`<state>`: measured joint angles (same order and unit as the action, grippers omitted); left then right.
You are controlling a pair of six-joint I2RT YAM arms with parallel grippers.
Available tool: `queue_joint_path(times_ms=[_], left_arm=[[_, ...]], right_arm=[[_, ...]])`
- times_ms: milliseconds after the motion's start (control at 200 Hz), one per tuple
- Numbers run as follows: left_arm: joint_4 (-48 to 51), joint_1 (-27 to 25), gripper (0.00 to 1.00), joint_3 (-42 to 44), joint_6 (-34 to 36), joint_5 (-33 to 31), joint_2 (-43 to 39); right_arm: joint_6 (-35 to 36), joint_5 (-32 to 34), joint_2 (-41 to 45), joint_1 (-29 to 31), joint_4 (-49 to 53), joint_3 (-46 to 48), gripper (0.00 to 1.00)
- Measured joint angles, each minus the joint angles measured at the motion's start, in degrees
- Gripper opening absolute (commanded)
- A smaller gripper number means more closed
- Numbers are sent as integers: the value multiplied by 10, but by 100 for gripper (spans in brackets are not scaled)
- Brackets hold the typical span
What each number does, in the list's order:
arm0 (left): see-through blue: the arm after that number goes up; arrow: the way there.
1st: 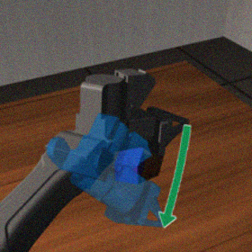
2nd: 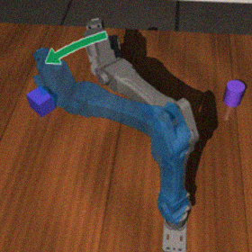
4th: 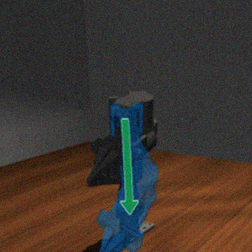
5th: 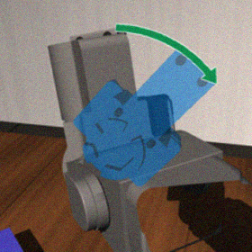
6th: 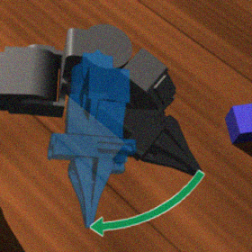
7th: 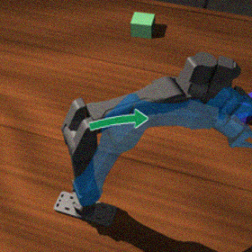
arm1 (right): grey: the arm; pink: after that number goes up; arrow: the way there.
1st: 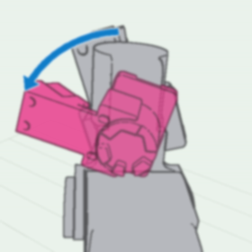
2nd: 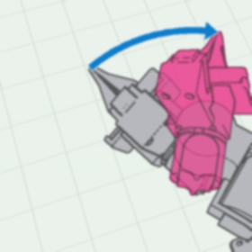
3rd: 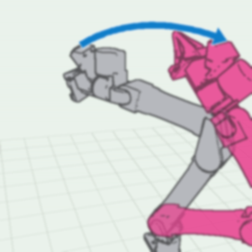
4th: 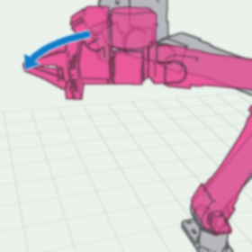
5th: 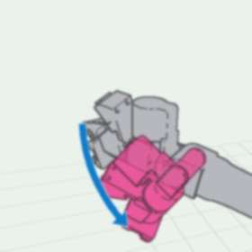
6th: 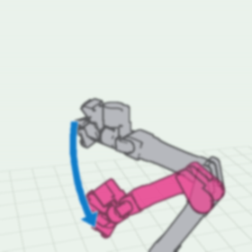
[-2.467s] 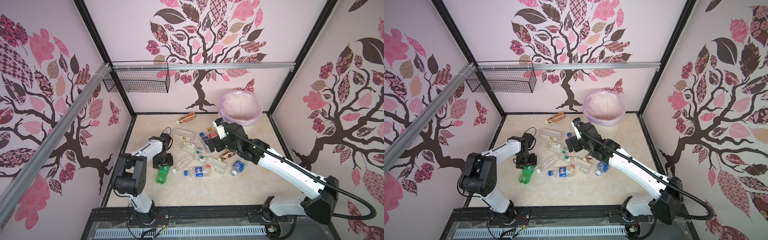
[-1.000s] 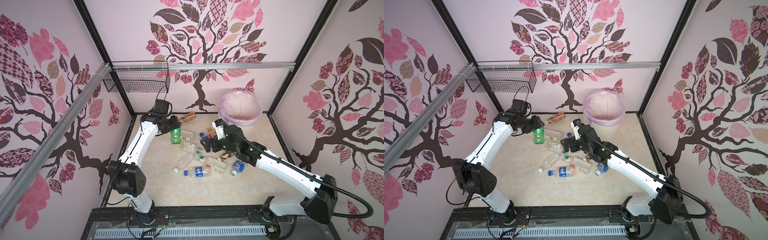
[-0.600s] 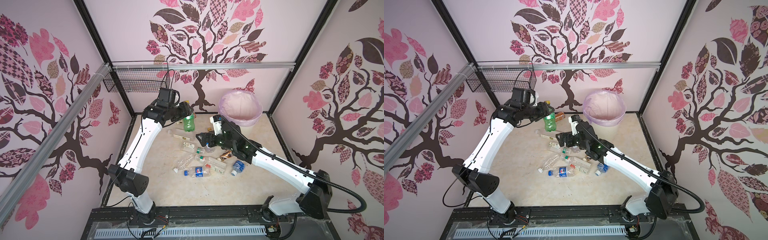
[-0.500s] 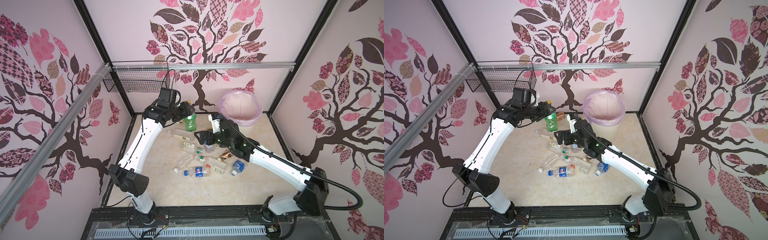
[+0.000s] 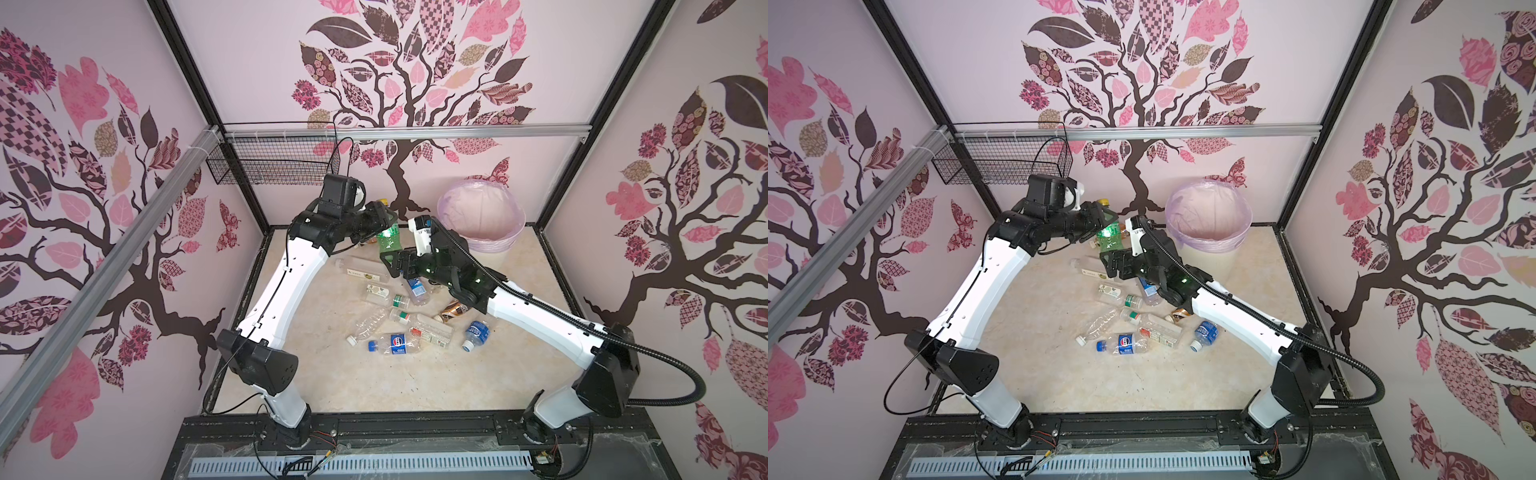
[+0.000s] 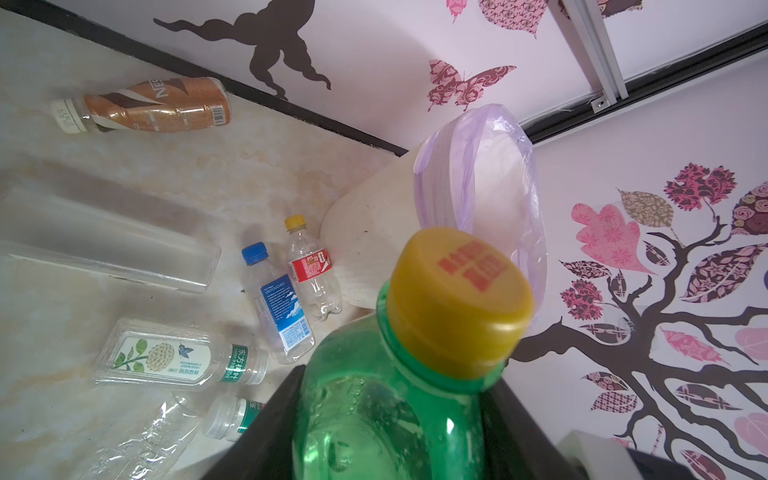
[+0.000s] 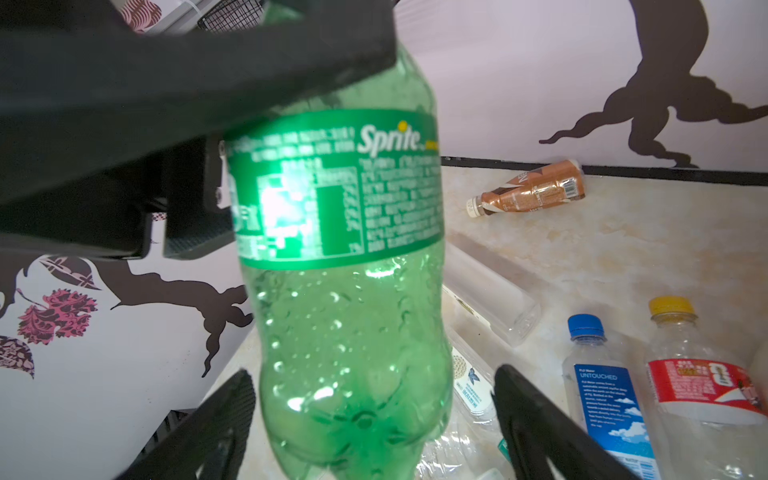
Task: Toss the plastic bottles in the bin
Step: 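Grasp the held Sprite bottle body with the right gripper below the left gripper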
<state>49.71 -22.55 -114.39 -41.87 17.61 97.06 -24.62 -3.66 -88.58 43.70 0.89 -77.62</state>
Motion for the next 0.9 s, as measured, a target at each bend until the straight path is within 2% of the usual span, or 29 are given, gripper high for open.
queue_joint_path(times_ms=[270, 435, 525, 625, 900], left_arm=[[-18, 0, 52, 5, -7, 7, -22], [-28, -3, 52, 15, -11, 7, -26], [-29, -5, 52, 33, -13, 8, -34], [-26, -6, 52, 43, -15, 8, -35], [-29, -8, 53, 48, -17, 7, -35]], right_arm=[[6, -12, -7, 2, -16, -1, 75], [13, -17, -7, 2, -25, -2, 77], [19, -15, -7, 2, -29, -2, 83], [24, -9, -7, 1, -29, -2, 83], [37, -7, -7, 2, -34, -2, 59]])
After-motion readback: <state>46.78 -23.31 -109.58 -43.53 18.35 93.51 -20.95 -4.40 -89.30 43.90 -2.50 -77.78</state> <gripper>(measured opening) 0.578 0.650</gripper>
